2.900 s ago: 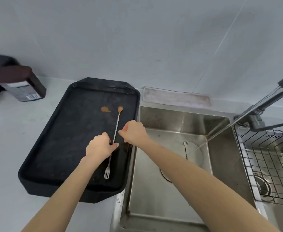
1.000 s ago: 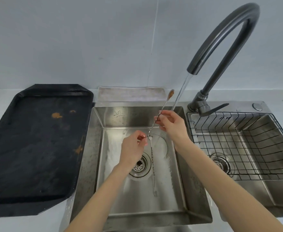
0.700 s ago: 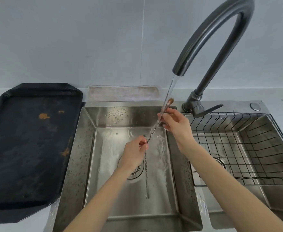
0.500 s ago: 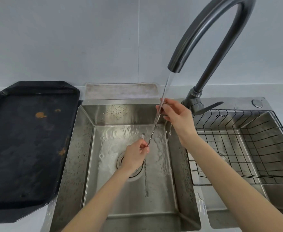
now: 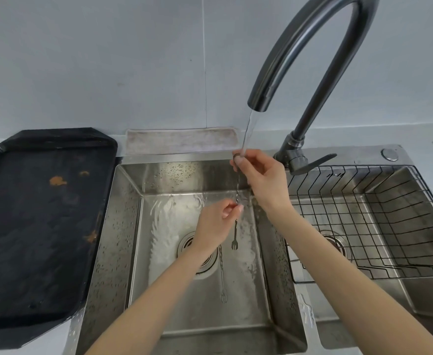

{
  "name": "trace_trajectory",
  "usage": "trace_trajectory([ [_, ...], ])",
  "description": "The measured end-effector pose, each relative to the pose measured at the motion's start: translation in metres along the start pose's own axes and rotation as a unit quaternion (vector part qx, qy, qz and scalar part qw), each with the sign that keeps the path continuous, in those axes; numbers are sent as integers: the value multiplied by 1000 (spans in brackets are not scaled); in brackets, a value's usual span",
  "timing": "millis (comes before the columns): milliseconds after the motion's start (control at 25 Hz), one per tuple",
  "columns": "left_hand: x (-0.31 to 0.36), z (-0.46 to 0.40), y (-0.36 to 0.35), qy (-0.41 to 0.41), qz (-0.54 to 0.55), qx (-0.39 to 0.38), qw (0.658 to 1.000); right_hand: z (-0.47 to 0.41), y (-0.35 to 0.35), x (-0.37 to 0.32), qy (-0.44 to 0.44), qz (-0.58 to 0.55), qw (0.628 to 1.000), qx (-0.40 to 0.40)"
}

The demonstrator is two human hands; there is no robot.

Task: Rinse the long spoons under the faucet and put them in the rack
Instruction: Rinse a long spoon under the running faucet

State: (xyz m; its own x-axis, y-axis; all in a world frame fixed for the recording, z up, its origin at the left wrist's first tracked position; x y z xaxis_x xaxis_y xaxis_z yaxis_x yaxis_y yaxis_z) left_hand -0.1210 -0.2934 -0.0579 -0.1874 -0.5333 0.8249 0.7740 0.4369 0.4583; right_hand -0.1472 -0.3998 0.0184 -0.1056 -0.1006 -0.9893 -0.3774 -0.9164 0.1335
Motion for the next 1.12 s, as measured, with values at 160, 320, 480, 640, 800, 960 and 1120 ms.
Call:
trace_trajectory([
  [160,5,-2,6,-24,-15,11,1000,1,-4,-3,23,-16,997,-76],
  [320,12,-4,10,-49,-27,23,998,-3,-8,-8,9,-35,996,-81],
  [480,13,-7,17,-51,-53,11,997,-1,-6,-9,20,-66,984,-162],
  [640,15,-4,18,-67,-36,-55,996,-1,-4,-10,15,-103,983,-148],
  [800,14,-2,15,-78,51,-80,992,-9,-4,-13,12,-104,988,-109],
  [960,14,-2,19,-36,191,-28,980,-12,-2,-10,10,-159,983,-92],
  [1120,16,-6,19,-16,243,15,970,-8,-3,-7,-5,-144,987,-72],
])
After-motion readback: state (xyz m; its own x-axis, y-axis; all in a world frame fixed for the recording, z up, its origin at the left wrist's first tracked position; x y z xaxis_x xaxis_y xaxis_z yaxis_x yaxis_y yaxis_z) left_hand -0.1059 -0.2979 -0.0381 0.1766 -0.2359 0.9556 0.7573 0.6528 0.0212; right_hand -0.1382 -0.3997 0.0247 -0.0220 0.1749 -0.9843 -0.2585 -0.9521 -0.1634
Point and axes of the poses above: each hand's wrist, its own z-axis away from the middle knuckle, its own y-axis out of the back of the hand, x = y × z, the point moved 2 cm from there along -z, towards the middle knuckle, and after that the axes turned 14 degrees about -x, right-handed, at the moved point
